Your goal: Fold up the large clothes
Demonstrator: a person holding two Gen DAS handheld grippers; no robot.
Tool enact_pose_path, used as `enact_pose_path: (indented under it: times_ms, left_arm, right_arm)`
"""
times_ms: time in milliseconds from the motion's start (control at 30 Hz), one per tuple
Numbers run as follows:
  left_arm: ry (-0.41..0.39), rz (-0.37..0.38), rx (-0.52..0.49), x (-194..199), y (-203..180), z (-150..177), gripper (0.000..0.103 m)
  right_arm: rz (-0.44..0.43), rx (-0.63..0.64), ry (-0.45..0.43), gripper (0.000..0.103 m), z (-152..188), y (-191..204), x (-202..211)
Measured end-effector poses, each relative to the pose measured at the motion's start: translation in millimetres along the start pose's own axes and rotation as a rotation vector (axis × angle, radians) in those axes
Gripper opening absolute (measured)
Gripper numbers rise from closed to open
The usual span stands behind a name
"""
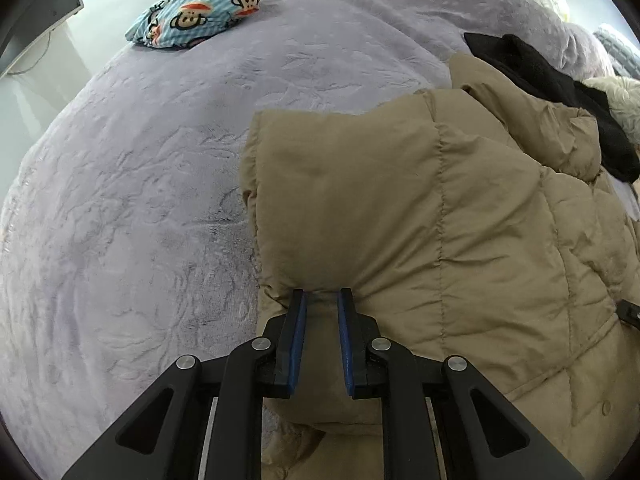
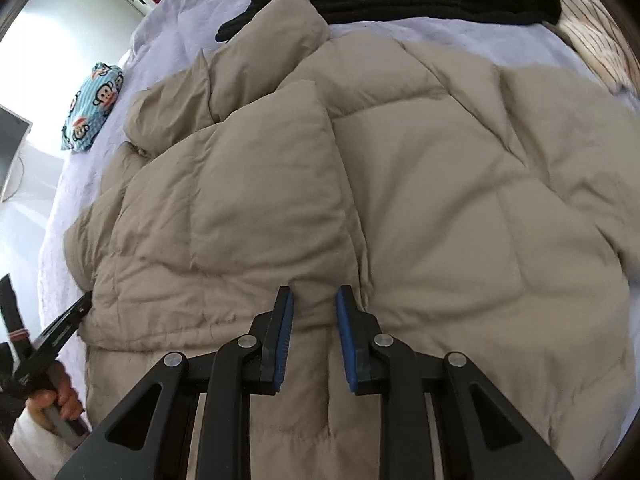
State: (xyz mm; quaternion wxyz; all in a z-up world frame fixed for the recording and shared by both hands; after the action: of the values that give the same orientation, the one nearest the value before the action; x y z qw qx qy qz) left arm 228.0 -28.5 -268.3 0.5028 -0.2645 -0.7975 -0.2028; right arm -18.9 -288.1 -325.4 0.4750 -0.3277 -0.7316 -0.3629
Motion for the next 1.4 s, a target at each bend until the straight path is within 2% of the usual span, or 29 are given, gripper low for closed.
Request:
enact_pose_path:
  times_ms: [200, 233, 300, 433, 467, 500, 533, 600, 667, 767, 833, 867, 900, 933, 967, 1000, 1067, 1100, 1200, 1267, 1333, 1400]
  left_arm:
    - [-0.02, -0.03, -0.011, 40.0, -11.3, -3.0, 0.018]
    - [-0.025, -0.023, -0.011, 48.7, -18.1, -1.2, 0.018]
    - [-0.023, -0.001, -0.011, 62.8, -34.6, 4.2, 0.018]
    - [-0.021, 0.025, -0.052, 82.7, -74.5, 17.4, 0.018]
    - [-0.019, 0.039, -0.063, 86.6, -88.1, 21.5, 0.04]
    - [-0.01, 0.05, -0.069, 89.7, -100.0, 24.8, 0.064]
    - [-0.01, 0.053, -0.066, 93.6, -109.6, 29.2, 0.103]
    - [-0.04, 0.067, -0.081, 104.3, -132.1, 34.7, 0.103]
    - [-0.016, 0.078, -0.129, 107.8, -159.9, 43.2, 0.103]
    - [0.014, 0.104, -0.165, 107.0, -194.2, 53.5, 0.103]
    - [0.019, 0.097, -0.192, 106.5, -214.0, 58.0, 0.103]
    - [0.021, 0.098, -0.204, 106.4, -224.1, 60.1, 0.103]
    - [0.026, 0.103, -0.211, 106.2, -233.9, 62.1, 0.103]
    - [0.031, 0.106, -0.215, 106.3, -239.6, 64.1, 0.103]
    - [0.038, 0.11, -0.217, 106.3, -247.6, 65.5, 0.103]
    - [0.044, 0.114, -0.222, 106.4, -258.0, 67.1, 0.103]
    - [0.05, 0.116, -0.235, 105.8, -270.0, 70.9, 0.103]
    - [0.055, 0.118, -0.243, 105.8, -277.6, 72.6, 0.103]
    - [0.093, 0.13, -0.252, 102.0, -295.7, 77.9, 0.103]
    - [0.097, 0.102, -0.237, 98.2, -299.8, 78.4, 0.103]
    - [0.091, 0.076, -0.23, 95.3, -302.2, 77.5, 0.103]
    - [0.108, 0.081, -0.222, 91.9, -305.2, 78.9, 0.103]
  right_arm:
    - [-0.073, -0.062, -0.011, 0.027, 14.0, -19.5, 34.1]
    - [-0.082, -0.08, -0.012, 0.029, 17.9, -26.7, 41.2]
    - [-0.091, -0.121, -0.012, 0.049, 27.8, -42.2, 53.8]
    - [-0.088, -0.195, -0.024, 0.052, 48.4, -77.8, 76.3]
    - [-0.086, -0.239, -0.031, 0.053, 54.7, -95.4, 84.4]
    - [-0.086, -0.239, -0.031, 0.054, 54.7, -95.4, 84.4]
    - [-0.086, -0.262, -0.036, 0.055, 60.1, -106.3, 90.0]
    - [-0.081, -0.304, -0.046, 0.059, 66.1, -125.1, 99.1]
    - [-0.071, -0.332, -0.064, 0.059, 70.1, -144.1, 109.4]
    - [-0.049, -0.376, -0.095, 0.066, 72.3, -180.8, 126.2]
    - [-0.043, -0.42, -0.123, 0.067, 72.6, -210.0, 139.2]
    - [-0.042, -0.439, -0.135, 0.071, 71.1, -219.0, 142.7]
    - [-0.041, -0.467, -0.154, 0.087, 69.2, -235.5, 149.5]
    - [-0.04, -0.492, -0.171, 0.092, 67.8, -249.9, 155.4]
    - [-0.064, -0.553, -0.215, 0.099, 60.8, -283.3, 166.8]
    - [-0.064, -0.553, -0.215, 0.103, 60.8, -283.3, 166.8]
    - [-0.104, -0.644, -0.261, 0.103, 50.7, -323.4, 178.2]
    - [-0.104, -0.644, -0.261, 0.103, 50.7, -323.4, 178.2]
    - [-0.116, -0.716, -0.323, 0.103, 35.3, -366.4, 192.2]
    - [-0.123, -0.736, -0.338, 0.103, 30.7, -377.1, 194.5]
    - [-0.174, -0.788, -0.362, 0.103, 21.2, -396.2, 194.9]
    - [-0.237, -0.844, -0.389, 0.103, 11.2, -411.3, 193.4]
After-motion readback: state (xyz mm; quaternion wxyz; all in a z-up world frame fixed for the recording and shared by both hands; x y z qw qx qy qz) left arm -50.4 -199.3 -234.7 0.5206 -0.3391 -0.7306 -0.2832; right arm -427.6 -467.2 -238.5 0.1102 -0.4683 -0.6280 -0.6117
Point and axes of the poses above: each gripper's, at about its wrist camera, not at the fingertips, and x roughly against the way its jaws point, y to its left, z to its underside, the point moved 8 cm from there along -x, roughly the way its jaws point, and after that the axes turned 2 degrees about -z, right-handed, at the moved point
